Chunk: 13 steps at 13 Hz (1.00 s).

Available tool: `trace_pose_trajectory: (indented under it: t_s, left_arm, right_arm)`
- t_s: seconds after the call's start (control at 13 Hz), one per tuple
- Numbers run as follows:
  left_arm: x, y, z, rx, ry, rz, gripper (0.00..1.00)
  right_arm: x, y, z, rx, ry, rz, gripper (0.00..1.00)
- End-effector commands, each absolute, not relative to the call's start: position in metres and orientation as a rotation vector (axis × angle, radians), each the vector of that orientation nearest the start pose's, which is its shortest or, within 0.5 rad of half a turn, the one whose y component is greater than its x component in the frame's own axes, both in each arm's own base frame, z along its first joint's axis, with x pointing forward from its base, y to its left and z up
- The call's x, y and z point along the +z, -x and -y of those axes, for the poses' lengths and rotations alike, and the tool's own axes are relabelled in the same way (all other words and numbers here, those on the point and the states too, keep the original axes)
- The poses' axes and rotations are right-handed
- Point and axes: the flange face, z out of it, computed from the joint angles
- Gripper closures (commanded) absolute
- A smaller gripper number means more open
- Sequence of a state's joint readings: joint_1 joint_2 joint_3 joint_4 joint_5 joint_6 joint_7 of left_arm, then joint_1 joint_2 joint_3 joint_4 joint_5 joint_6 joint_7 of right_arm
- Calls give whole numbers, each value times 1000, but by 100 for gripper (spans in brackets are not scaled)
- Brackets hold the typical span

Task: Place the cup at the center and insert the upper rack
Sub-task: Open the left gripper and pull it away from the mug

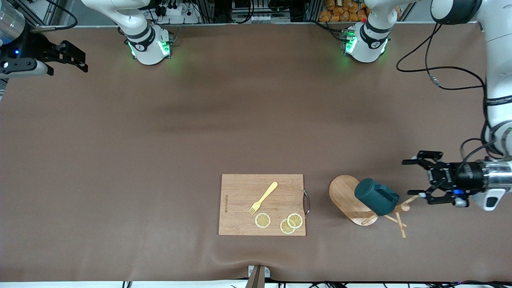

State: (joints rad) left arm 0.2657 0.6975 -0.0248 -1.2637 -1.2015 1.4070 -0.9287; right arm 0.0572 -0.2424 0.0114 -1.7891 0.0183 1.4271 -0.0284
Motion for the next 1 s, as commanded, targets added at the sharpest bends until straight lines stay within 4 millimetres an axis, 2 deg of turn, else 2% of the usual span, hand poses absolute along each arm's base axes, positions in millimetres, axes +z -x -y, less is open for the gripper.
trace_pose_trajectory:
  t_s: [0.0, 0.08, 0.23, 0.38, 0.54, 0.69, 0.92]
  left_arm:
    - [436, -696, -64, -1002, -1522, -1225, 0]
    - [450, -693, -65, -996, -1529, -1223, 0]
    - [476, -683, -72, -949, -1597, -1232, 0]
    - [496, -675, -75, -905, -1649, -1244, 0]
    - [510, -665, -75, -833, -1793, -1257, 0]
    - [506, -657, -74, -740, -2001, -1195, 0]
    - [499, -654, -77, -689, -2127, -1130, 0]
  right_arm:
    - [641, -456, -43, 169, 3122, 193, 0]
    - [641, -455, -44, 173, 3122, 195, 0]
    - [643, -454, -33, 180, 3124, 200, 0]
    - [645, -457, -23, 158, 3117, 220, 0]
    - [646, -458, -23, 146, 3112, 218, 0]
    - [647, -457, -24, 146, 3113, 204, 0]
    - [647, -456, -9, 157, 3109, 155, 0]
